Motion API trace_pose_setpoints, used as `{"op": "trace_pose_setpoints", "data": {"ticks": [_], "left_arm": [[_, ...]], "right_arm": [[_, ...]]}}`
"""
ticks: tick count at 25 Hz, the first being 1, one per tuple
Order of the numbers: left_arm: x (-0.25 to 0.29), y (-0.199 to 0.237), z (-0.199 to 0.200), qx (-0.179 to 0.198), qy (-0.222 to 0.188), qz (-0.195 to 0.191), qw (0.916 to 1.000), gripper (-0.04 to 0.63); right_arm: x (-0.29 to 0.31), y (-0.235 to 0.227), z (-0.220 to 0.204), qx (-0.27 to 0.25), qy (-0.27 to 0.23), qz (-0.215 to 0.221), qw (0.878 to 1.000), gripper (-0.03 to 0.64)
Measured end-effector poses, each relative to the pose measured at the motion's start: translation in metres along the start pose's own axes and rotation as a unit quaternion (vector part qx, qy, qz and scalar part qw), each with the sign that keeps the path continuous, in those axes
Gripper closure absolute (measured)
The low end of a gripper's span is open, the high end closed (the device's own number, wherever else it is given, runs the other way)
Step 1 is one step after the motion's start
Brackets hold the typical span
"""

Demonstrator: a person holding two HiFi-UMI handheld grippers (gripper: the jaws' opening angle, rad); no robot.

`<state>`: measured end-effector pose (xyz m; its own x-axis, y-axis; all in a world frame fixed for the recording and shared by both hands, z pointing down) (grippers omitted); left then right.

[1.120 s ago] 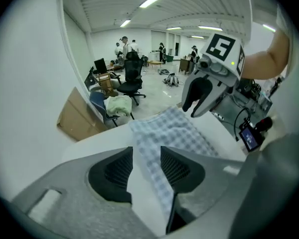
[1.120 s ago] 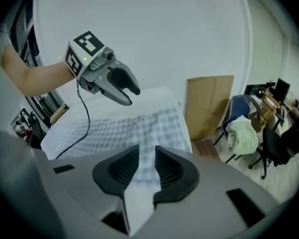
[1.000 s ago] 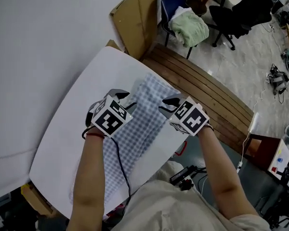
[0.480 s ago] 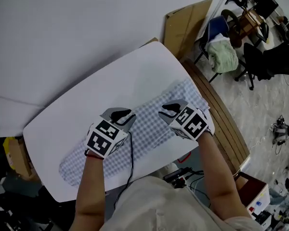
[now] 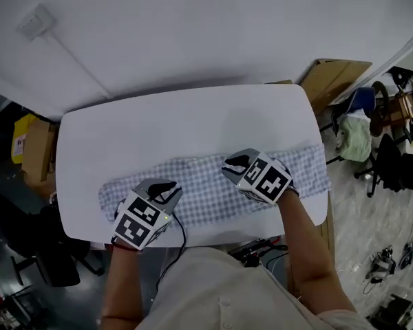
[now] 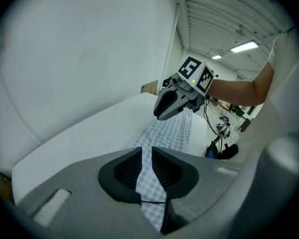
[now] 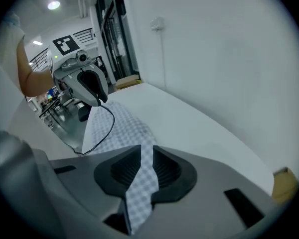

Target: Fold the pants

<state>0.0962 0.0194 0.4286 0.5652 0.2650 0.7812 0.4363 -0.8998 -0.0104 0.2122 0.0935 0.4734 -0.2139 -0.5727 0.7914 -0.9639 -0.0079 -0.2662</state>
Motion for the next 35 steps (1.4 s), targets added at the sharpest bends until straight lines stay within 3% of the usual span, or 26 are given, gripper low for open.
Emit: {"op": "trace_pose_setpoints", "data": {"ticks": [5, 13, 17, 22, 24, 26, 29, 32, 35], "left_arm": [[-0.052, -0.008, -0.07, -0.07, 0.018, 0.048, 0.9962, 0.528], [-0.101, -0.021, -0.169, -0.183, 0.025, 0.11, 0.9766, 0.528], [-0.114, -0.021, -0.214, -0.232, 0.029, 0.151, 0.9606, 0.528], [-0.128, -0.022, -0.276, -0.316, 0.038, 0.196, 0.9277, 0.528], [-0.13, -0.018, -0.3, -0.33, 0.045, 0.208, 0.9198, 0.526], [-0.129, -0.009, -0.318, -0.339, 0.044, 0.213, 0.9153, 0.521], [-0.125, 0.003, -0.34, -0.356, 0.042, 0.213, 0.9091, 0.462], [-0.116, 0.017, -0.35, -0.383, 0.007, 0.209, 0.8996, 0.428], [-0.109, 0.029, -0.354, -0.416, -0.032, 0.201, 0.8864, 0.426]], "right_arm": [[0.047, 0.059, 0.043, -0.097, 0.035, 0.056, 0.993, 0.532], [0.123, 0.154, 0.095, -0.22, 0.095, 0.128, 0.962, 0.546], [0.158, 0.196, 0.115, -0.27, 0.118, 0.155, 0.943, 0.545], [0.206, 0.241, 0.138, -0.357, 0.154, 0.159, 0.908, 0.522], [0.23, 0.258, 0.145, -0.404, 0.167, 0.156, 0.886, 0.483], [0.253, 0.274, 0.152, -0.46, 0.18, 0.151, 0.856, 0.454], [0.285, 0.299, 0.16, -0.546, 0.205, 0.151, 0.798, 0.433], [0.311, 0.317, 0.16, -0.61, 0.237, 0.161, 0.739, 0.414], [0.329, 0.322, 0.157, -0.634, 0.27, 0.167, 0.705, 0.413]]}}
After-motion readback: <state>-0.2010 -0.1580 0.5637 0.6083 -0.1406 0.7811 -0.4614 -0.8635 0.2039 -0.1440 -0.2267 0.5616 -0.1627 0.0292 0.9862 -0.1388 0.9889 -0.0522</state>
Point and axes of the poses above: the fingertips, and each gripper's own axes: x forward along the fingers, y to its left, z out of its top, the point moved 2 cm from there along -x, backward along the fingers, and after that the axes turned 13 degrees about x, right-handed, at the moved point
